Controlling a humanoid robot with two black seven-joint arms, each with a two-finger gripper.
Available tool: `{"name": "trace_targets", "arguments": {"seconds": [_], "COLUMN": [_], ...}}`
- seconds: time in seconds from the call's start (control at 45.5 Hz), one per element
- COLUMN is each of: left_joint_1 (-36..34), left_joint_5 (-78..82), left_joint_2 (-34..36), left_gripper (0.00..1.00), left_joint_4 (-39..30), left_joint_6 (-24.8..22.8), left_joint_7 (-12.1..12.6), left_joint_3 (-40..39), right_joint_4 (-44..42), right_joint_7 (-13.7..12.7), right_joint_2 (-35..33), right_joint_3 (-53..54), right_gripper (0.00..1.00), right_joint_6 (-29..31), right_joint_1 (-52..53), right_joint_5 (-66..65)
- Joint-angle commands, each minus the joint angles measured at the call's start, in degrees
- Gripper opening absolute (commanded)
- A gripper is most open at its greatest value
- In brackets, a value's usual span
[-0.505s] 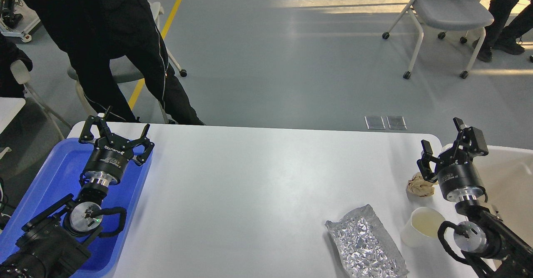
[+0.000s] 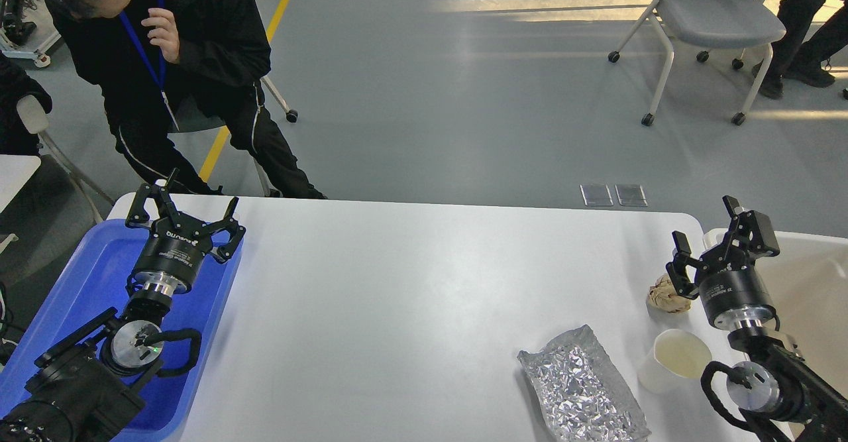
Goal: Tidy desktop
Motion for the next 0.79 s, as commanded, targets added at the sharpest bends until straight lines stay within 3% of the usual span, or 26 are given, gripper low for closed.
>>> {"name": "trace_targets", "arguments": {"seconds": [0.0,0.768], "left_joint_1": [0.0,0.0], "left_joint_5": [0.0,0.1], "left_joint_2": [0.0,0.0], "left_gripper": [1.0,1.0], "left_joint_4": [0.0,-0.1], "left_joint_6": [0.0,-0.5], "left_joint_7": [0.0,0.0], "left_joint_3": [0.0,0.1], "right_joint_4": [0.1,3.4], "right_joint_7": [-3.0,-2.9], "right_joint_2": [-0.2,-3.9], "right_joint_3": [0.4,-0.1], "right_gripper": [1.0,1.0], "right_joint_6": [0.9,0.3], "right_joint_1": [0.7,-1.0], "right_joint_5": [0.4,2.2]}}
